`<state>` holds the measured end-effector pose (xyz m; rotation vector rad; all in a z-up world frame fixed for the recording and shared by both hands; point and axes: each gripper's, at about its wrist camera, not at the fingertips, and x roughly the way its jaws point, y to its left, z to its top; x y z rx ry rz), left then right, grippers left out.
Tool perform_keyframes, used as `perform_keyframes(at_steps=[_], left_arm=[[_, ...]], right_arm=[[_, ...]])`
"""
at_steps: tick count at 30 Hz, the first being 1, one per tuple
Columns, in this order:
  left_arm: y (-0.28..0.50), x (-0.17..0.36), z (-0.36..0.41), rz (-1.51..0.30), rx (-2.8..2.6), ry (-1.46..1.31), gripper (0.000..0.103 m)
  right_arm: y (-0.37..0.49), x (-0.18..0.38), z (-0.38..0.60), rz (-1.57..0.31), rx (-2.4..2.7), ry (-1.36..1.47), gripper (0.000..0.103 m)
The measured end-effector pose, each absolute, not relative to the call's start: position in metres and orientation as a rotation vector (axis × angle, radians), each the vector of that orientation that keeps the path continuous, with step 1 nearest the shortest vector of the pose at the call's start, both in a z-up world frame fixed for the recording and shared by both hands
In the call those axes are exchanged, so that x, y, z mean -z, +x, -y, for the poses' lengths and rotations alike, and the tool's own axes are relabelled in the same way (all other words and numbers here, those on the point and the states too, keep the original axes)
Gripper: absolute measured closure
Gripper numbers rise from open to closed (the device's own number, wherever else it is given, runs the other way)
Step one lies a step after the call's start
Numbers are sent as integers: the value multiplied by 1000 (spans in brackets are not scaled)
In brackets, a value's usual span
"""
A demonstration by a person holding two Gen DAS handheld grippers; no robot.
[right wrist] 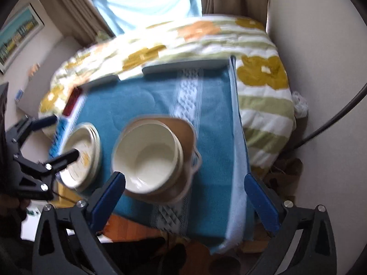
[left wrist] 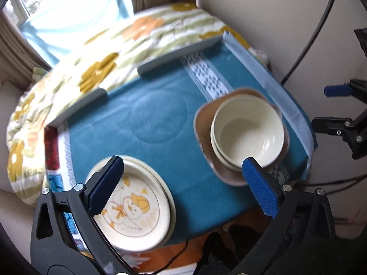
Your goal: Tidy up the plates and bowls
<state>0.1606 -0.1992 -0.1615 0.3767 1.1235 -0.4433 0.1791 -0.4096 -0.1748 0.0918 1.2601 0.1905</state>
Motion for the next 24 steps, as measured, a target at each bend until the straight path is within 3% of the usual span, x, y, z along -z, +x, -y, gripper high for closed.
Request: perform_keyframes(at_steps=[4, 7, 9, 11, 18, 24], left_arm=[[171, 187, 194, -1235, 493, 334, 1], [176, 207, 199, -1297, 515, 333, 9], [180, 220, 203, -1340, 523, 339, 16], [183, 232, 208, -1376, 527, 353, 23], [188, 257, 222, -1422, 546, 383, 29], [193, 276, 234, -1442, 566, 381, 54]], right_arm=[[190, 199, 407, -1353, -169, -28, 0], [202, 219, 404, -1420, -172, -81, 4], [207, 230, 402, -1457, -192, -100, 22], [211, 240, 399, -1489, -214, -123, 31], [217, 263, 387, -1533, -298, -168, 51], [222, 283, 377, -1537, -368, -161, 72]])
